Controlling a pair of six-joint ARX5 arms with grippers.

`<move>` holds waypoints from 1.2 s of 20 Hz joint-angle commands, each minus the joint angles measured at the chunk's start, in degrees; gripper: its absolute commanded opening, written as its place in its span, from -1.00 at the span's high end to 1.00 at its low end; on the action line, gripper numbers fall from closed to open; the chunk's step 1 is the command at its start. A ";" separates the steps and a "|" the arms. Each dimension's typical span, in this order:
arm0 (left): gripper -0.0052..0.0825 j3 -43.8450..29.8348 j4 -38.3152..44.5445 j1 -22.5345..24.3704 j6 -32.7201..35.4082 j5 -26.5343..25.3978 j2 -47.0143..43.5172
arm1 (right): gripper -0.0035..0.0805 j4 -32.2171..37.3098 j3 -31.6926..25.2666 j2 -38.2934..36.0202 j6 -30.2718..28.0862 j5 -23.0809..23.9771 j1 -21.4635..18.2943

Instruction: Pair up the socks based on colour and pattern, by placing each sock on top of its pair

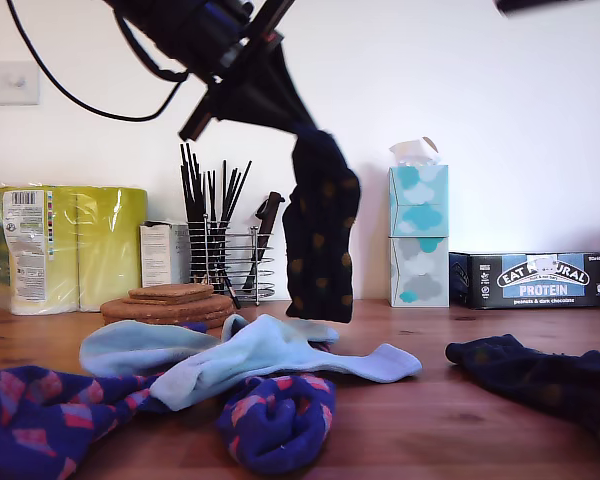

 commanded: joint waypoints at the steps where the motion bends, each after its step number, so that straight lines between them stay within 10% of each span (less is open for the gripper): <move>1: 0.93 -1.11 2.01 -0.90 -2.95 1.44 0.61 | -0.01 4.55 -0.42 2.45 -5.01 1.66 1.97; 8: 0.93 -1.11 6.05 -1.64 -9.77 4.17 0.61 | 0.05 17.57 -0.39 17.40 -29.99 17.16 9.84; 19: 0.93 -1.09 5.57 -1.64 -9.73 6.19 0.61 | 0.29 32.00 -0.11 31.08 -37.88 25.16 11.80; 24: 0.93 -1.11 4.33 -2.19 -9.01 6.47 0.61 | 0.95 35.23 1.25 32.06 -37.81 28.04 11.80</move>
